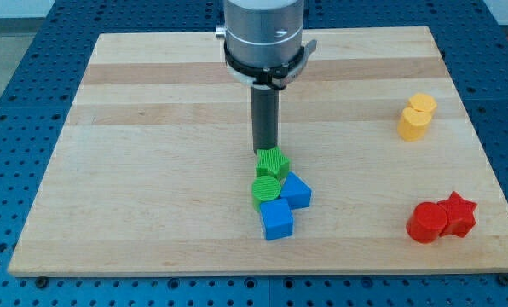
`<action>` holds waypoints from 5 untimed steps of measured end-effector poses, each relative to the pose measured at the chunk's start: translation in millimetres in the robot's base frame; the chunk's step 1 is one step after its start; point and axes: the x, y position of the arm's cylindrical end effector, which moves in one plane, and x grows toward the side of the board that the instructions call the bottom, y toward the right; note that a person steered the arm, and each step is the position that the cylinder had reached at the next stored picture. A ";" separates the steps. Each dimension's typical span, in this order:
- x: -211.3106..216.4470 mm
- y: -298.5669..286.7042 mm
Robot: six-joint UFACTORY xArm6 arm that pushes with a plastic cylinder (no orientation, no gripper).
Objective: Slide the red star to the right of the red circle
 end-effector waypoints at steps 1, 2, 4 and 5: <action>4.1 2.8; -2.6 14.4; 34.6 107.3; 101.4 161.5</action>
